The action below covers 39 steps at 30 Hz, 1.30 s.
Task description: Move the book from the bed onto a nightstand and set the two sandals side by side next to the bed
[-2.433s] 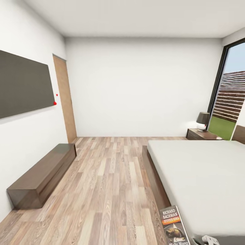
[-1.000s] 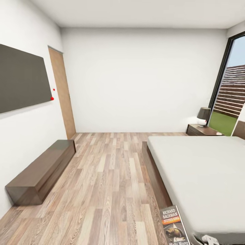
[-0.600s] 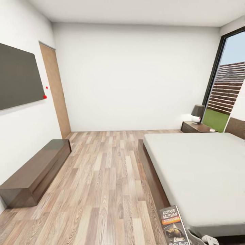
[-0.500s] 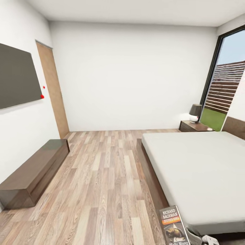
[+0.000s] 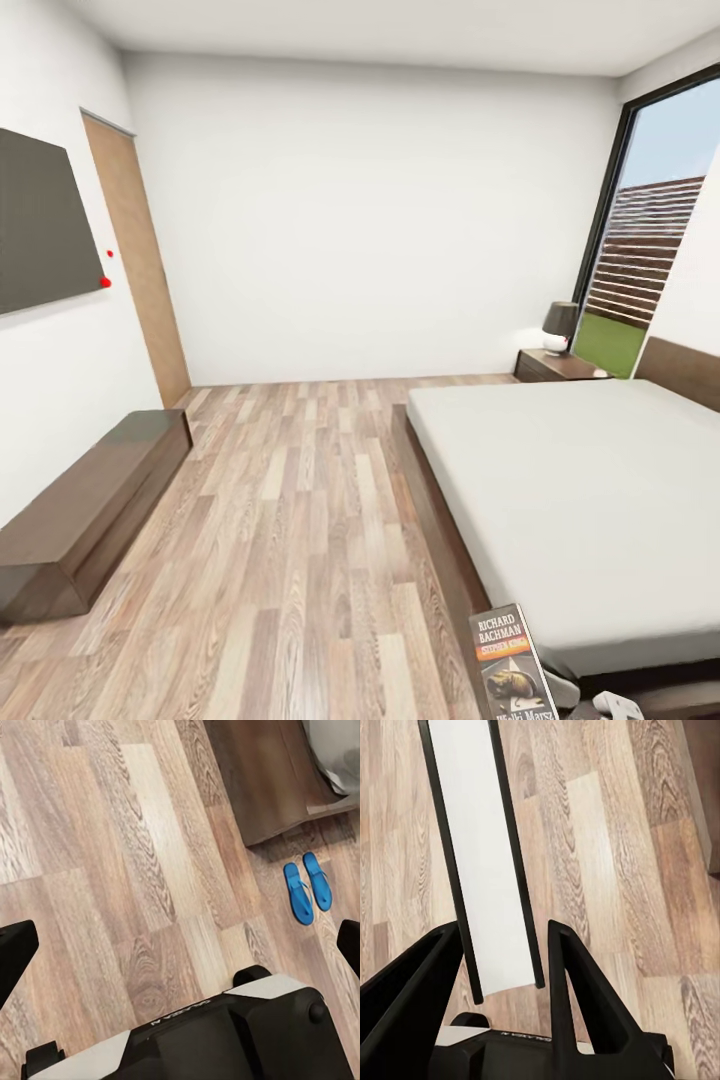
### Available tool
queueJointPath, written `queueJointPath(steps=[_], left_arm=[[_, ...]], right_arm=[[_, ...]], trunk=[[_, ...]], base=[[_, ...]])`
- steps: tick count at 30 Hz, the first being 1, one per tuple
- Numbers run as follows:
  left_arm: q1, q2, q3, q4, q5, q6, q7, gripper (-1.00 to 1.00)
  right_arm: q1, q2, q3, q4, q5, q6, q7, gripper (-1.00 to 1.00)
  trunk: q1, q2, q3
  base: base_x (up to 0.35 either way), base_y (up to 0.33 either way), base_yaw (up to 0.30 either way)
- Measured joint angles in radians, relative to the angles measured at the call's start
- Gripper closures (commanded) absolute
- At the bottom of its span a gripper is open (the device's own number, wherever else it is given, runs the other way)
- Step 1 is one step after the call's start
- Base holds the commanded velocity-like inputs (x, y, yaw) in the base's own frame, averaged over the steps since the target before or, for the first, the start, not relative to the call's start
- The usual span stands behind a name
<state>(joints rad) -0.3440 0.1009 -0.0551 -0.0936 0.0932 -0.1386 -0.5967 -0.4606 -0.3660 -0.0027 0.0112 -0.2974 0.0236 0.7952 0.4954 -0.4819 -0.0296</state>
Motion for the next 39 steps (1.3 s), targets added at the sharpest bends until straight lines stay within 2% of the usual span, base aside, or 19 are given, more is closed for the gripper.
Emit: queueJointPath(steps=[10, 29, 39], left_arm=[[0.000, 0.000, 0.000, 0.000, 0.000, 0.000, 0.000, -1.00], [0.000, 0.000, 0.000, 0.000, 0.000, 0.000, 0.000, -1.00], [0.000, 0.000, 0.000, 0.000, 0.000, 0.000, 0.000, -1.00]], right_arm=[[0.000, 0.000, 0.000, 0.000, 0.000, 0.000, 0.000, 1.00], [0.000, 0.000, 0.000, 0.000, 0.000, 0.000, 0.000, 1.00], [0.000, 0.000, 0.001, 0.000, 0.001, 0.000, -0.001, 1.00]], trunk=[[0.000, 0.000, -0.006], [0.000, 0.000, -0.021], [0.000, 0.000, -0.021]], base=[[0.000, 0.000, 0.199], [0.000, 0.000, 0.018], [0.000, 0.000, 0.261]])
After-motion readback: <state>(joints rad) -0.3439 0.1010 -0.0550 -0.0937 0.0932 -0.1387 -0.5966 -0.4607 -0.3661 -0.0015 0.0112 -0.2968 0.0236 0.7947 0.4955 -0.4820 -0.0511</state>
